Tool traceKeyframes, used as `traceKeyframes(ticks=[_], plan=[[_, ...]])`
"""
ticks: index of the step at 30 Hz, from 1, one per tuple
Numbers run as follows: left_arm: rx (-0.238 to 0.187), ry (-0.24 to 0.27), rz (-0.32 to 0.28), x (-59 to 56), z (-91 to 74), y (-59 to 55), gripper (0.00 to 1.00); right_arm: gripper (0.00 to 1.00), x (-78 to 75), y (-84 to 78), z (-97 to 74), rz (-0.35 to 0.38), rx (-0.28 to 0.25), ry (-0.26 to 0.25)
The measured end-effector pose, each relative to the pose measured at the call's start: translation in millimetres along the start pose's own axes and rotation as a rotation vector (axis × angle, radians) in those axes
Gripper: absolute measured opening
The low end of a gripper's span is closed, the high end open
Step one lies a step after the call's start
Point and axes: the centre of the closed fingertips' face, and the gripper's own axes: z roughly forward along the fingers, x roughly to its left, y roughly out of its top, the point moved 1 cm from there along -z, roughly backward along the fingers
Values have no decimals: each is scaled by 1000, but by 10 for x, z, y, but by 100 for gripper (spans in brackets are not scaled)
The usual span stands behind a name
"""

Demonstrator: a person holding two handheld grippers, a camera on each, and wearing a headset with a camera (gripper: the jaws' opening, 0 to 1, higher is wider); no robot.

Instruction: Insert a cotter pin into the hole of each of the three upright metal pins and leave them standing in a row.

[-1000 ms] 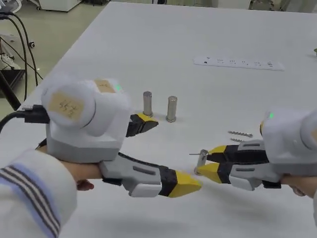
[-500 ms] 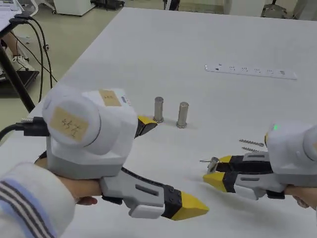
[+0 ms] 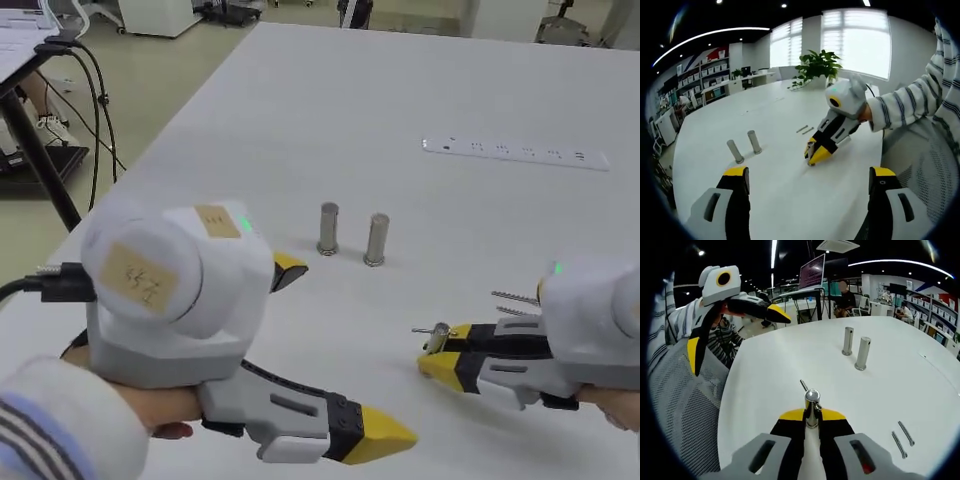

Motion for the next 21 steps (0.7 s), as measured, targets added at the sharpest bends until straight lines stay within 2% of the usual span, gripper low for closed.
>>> traceKeyframes(ticks=[4, 9, 12, 16, 21], plan=[[0, 6, -3, 13, -10, -8, 99, 4, -45, 105, 25, -26, -25, -30], [9, 16, -11, 31, -23, -34, 99, 4, -126, 347, 89, -30, -82, -81], [12, 19, -15, 38, -29, -43, 99, 4, -145, 480, 183, -25, -107, -100], [27, 57, -17, 110, -50, -69, 99, 4, -103, 557, 344, -47, -94, -102], [31, 64, -29, 137, -81, -99, 99, 4, -32, 593, 526, -43, -88, -89]])
